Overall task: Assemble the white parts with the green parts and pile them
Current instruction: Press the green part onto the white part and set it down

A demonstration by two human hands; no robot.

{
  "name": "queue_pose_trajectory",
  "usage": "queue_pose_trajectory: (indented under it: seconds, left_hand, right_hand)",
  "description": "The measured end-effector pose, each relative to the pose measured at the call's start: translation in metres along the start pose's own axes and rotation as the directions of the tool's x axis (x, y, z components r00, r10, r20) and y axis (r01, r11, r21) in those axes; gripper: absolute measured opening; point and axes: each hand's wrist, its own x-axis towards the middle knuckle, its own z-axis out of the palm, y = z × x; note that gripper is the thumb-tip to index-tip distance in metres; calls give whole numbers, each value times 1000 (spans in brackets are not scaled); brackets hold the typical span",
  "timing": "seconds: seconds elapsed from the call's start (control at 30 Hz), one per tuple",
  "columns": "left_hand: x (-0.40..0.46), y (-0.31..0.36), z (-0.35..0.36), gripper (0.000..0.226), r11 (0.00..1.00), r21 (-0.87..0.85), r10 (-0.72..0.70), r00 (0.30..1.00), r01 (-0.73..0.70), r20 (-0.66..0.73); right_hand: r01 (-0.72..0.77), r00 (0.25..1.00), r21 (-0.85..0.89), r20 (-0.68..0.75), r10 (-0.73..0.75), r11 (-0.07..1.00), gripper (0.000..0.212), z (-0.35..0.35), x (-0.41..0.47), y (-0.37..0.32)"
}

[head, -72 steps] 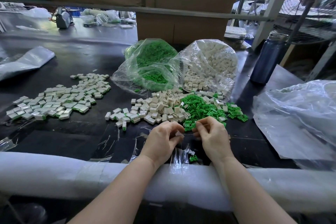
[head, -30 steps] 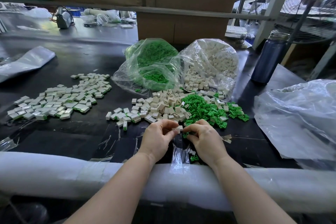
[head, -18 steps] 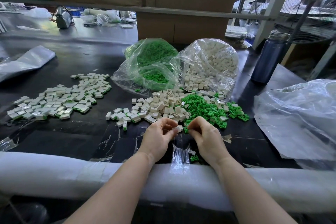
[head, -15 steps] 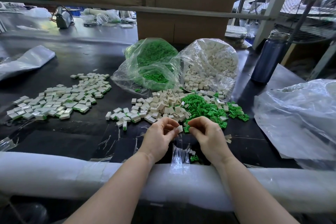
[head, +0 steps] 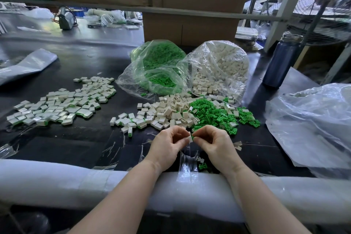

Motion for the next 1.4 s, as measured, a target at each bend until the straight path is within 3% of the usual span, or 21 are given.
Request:
queue_pose_trajectory:
  seconds: [0.47,1.03,1.23,1.4]
  left_hand:
    - [-2,4,-1,13,994,-106,-10,1000,11,8]
    - [-5,7,-3,21,1000,-28,9,994,-6,112]
    - [-7,10,-2,13,996,78,28,987,-41,161]
    - [-6,8,-2,12,998,45,37,994,-42,104]
  right_hand:
    - [-58,997,103,46,54,993,14,-2,-1,-2]
    - [-58,994,87,101,49,995,26,-6,-2,-1]
    - [-46,989,72,142,35,996,26,-5,-2,-1]
    - [-69,992,148,115,52,987,21,-4,0,1]
